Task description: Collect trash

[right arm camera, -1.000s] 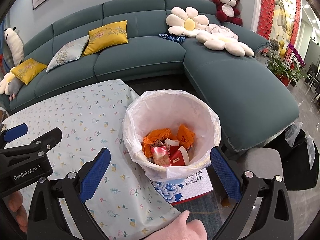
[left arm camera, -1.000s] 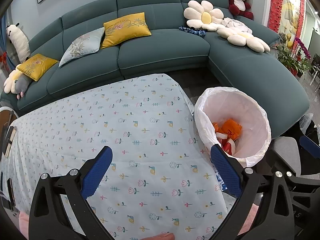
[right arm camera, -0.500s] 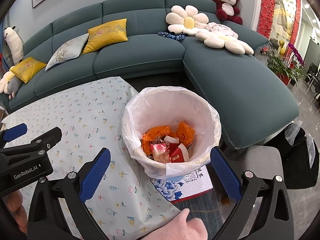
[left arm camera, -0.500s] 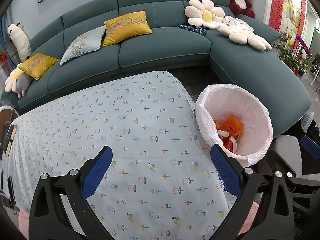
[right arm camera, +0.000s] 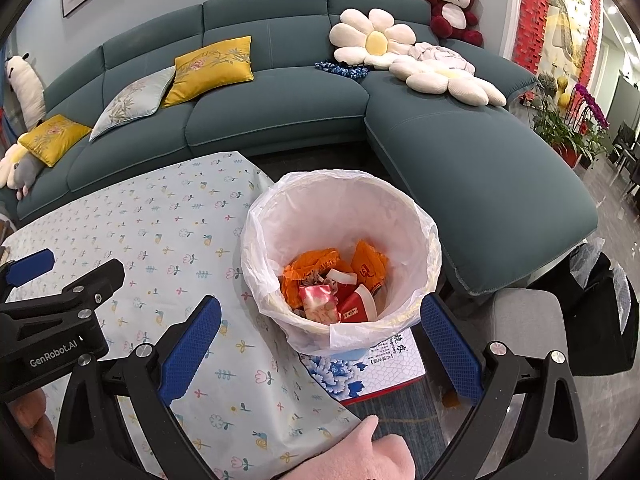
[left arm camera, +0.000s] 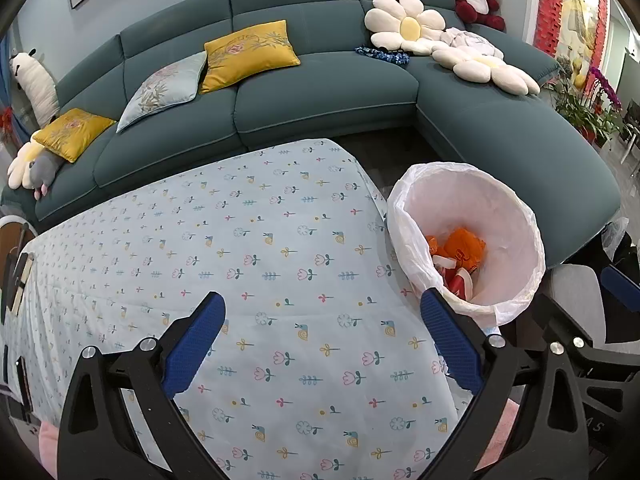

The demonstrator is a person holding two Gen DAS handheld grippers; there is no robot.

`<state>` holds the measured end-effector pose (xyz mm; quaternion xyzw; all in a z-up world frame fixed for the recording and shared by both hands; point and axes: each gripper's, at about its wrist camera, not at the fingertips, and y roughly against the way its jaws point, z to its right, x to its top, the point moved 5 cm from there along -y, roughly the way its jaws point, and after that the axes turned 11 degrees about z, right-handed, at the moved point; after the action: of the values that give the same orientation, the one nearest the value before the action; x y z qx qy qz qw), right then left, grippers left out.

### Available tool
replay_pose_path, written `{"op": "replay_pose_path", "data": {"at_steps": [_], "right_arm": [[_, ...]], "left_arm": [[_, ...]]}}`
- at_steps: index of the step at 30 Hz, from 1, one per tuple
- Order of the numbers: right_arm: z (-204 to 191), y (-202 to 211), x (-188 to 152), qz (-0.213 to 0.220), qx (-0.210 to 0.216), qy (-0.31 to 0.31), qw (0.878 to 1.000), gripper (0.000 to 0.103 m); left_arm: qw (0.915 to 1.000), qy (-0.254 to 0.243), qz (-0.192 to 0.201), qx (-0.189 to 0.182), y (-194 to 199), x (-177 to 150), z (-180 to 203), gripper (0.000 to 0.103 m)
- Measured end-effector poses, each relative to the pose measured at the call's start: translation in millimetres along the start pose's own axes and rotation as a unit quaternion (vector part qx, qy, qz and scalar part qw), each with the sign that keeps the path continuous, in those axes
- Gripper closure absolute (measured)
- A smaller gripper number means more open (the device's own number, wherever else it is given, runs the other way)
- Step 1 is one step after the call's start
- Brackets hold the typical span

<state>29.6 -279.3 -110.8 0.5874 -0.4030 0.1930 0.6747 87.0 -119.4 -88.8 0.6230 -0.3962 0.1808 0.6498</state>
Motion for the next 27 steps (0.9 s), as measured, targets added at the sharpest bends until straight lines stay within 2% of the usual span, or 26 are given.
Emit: {"op": "replay_pose_path", "data": {"at_steps": [27], "right_arm": [[5.1,-3.3,-5.8,-0.003,-0.004,-0.008,1.000,0.007]], "left_arm": [[0.9998,-0.005,-0.013,-0.014,-6.9,-7.5,2.8,0.009]]}}
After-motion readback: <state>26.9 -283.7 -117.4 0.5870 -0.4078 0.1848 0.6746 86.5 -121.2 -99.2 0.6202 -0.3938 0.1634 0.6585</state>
